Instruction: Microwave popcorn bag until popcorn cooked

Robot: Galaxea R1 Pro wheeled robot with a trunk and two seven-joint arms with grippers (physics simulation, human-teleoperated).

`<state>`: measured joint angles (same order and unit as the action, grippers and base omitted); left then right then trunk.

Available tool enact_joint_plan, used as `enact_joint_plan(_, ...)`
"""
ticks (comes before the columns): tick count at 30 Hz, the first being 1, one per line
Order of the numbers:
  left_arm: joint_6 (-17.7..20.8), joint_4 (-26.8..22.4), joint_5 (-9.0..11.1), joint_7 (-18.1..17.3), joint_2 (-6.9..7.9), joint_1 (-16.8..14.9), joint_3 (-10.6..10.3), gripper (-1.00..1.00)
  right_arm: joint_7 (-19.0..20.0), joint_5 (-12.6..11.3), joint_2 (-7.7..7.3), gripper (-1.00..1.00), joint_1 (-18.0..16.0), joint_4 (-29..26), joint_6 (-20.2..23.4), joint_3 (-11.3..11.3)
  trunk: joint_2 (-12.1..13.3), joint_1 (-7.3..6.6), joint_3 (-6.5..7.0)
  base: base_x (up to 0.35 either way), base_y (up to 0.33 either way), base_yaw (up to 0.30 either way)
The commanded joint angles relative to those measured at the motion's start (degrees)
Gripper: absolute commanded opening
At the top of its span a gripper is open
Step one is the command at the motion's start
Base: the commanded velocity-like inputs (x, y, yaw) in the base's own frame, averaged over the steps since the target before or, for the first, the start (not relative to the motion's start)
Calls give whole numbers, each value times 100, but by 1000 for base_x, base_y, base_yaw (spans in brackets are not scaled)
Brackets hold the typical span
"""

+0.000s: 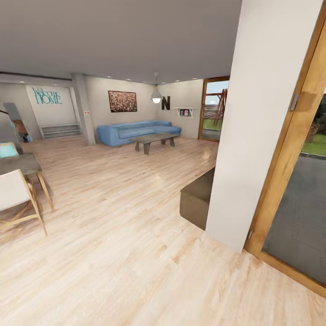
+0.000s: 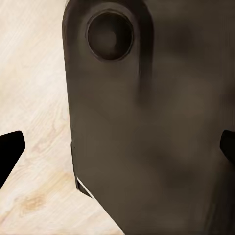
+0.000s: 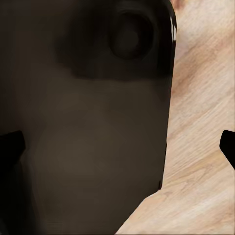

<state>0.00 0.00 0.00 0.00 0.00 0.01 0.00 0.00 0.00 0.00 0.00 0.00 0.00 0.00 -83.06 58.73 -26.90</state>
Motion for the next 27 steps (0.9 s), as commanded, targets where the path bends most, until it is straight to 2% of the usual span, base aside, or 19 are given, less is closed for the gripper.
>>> enact_joint_plan(1, 0, 0, 0, 0, 0, -1, 0, 100, 0, 0, 0, 100, 0, 0, 0, 0, -2, 0, -3, 0, 0, 0)
enact_joint_plan(5, -9, 5, 18, -9, -26, -9, 70, 100, -9, -55, -18, 100, -9, 25, -9, -30, -2, 0, -3, 0, 0, 0)
enact_joint_plan(12, -147, -223, 232, -17, -35, -9, 124, 100, -9, 16, -26, 100, -3, 17, -150, 52, -2, 0, -3, 0, 0, 32)
enact_joint_plan(23, -149, -264, 246, -18, -35, -9, 126, 100, -9, -54, -18, 100, -1, 18, -358, -6, -2, 0, -3, 0, 0, 263)
enact_joint_plan(24, -149, -264, 246, -18, -35, -9, 124, 100, -9, -53, -18, 100, -2, 18, -699, 1, -2, 0, -3, 0, 0, 276)
enact_joint_plan(27, -149, -264, 249, -18, -35, -9, 131, 100, -9, -60, -18, 100, -3, 18, -725, -1, -2, 0, -3, 0, 0, 276)
